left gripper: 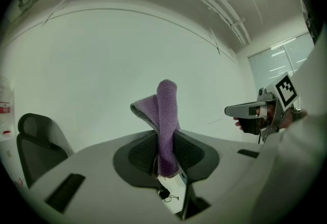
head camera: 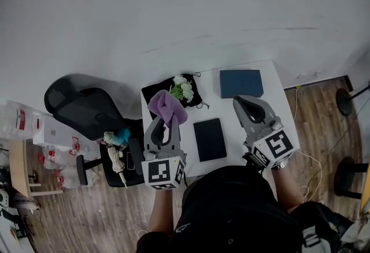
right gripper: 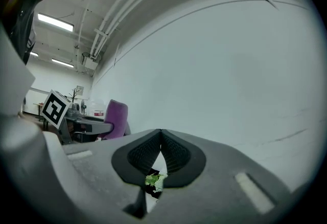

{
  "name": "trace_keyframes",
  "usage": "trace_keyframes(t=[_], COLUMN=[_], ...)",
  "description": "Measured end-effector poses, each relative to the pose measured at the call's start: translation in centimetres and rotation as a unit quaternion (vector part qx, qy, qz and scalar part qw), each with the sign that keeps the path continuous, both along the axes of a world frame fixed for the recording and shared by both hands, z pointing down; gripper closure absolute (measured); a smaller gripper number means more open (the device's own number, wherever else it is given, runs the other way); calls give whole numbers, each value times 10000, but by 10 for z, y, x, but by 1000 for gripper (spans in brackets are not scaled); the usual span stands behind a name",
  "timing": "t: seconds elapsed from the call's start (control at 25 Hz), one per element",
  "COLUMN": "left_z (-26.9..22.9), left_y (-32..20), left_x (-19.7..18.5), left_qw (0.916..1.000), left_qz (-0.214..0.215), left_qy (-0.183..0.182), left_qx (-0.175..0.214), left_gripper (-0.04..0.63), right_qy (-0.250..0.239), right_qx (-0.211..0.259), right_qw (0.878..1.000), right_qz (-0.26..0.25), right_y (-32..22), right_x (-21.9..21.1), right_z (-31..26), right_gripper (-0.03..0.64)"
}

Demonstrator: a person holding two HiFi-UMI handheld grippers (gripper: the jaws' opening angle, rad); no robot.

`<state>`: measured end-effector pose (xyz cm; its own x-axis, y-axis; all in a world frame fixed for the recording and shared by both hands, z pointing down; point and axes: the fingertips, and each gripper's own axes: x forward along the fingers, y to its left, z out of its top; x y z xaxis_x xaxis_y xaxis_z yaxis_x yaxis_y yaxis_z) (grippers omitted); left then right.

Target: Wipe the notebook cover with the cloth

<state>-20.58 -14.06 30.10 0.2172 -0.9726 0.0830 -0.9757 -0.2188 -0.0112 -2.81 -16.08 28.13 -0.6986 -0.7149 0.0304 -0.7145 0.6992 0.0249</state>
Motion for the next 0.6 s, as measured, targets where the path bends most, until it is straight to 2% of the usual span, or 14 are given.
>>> trace_keyframes(t=[0.32,0.6], left_z=[6,7], left_y=[2,5], left_x=[0,1], left_qw=[9999,9999], left_qz=[-9,14], left_qy=[146,103], left_qx=[-68,-62], left_gripper=[511,511], right_qy=[-71,-89], right_qx=[44,45], right_qw=[9999,9999], right_qz=[-70,-100], right_y=[3,5], right_x=[-7,-13], right_z=[-5,-5], right_gripper=[612,612])
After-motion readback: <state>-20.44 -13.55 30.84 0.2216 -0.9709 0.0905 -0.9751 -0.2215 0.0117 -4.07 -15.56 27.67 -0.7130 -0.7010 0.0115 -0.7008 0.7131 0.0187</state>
